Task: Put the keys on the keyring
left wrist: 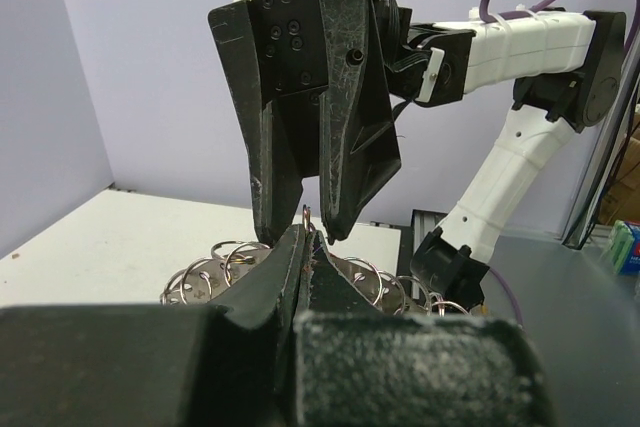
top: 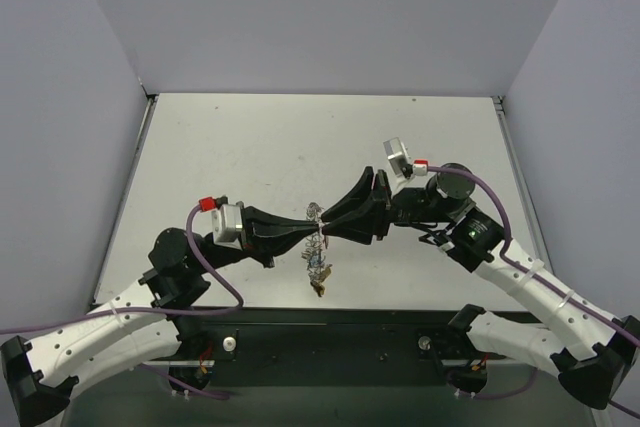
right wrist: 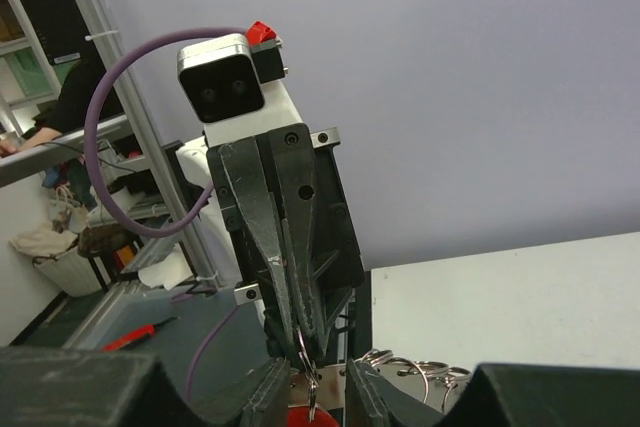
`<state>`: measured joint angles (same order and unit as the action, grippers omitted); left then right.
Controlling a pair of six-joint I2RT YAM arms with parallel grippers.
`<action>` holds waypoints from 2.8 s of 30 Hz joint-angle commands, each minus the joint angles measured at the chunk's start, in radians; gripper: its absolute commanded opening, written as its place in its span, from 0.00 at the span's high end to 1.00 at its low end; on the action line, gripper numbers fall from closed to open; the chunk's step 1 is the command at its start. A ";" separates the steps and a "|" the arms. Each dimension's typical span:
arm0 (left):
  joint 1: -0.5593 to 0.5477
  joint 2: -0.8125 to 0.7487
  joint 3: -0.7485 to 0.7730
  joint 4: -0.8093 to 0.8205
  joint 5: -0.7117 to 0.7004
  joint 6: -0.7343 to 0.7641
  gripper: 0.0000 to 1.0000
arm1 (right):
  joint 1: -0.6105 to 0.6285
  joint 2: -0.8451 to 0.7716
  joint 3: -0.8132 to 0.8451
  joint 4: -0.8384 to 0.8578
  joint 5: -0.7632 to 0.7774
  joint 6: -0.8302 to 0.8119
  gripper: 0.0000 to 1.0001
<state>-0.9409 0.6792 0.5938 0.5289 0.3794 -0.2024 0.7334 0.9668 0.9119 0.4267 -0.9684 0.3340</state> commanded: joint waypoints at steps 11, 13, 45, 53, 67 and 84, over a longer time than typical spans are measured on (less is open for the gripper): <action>-0.003 0.002 0.061 0.117 0.015 -0.028 1.00 | 0.004 0.029 0.068 0.049 -0.035 0.014 1.00; -0.002 0.003 0.060 0.112 0.012 -0.028 1.00 | 0.004 0.021 0.065 0.049 -0.014 0.013 1.00; -0.003 0.304 0.833 -1.216 0.177 0.287 0.39 | 0.038 0.032 0.409 -0.977 0.163 -0.569 1.00; -0.004 0.419 0.899 -1.348 0.256 0.337 0.40 | 0.130 0.127 0.484 -1.051 0.181 -0.599 1.00; -0.012 0.494 0.903 -1.393 0.288 0.376 0.54 | 0.152 0.165 0.482 -1.026 0.140 -0.613 1.00; -0.022 0.563 0.899 -1.345 0.266 0.379 0.66 | 0.155 0.130 0.444 -0.973 0.137 -0.598 1.00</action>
<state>-0.9550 1.2438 1.4651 -0.8631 0.6353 0.1627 0.8791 1.1271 1.3502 -0.6121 -0.7864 -0.2630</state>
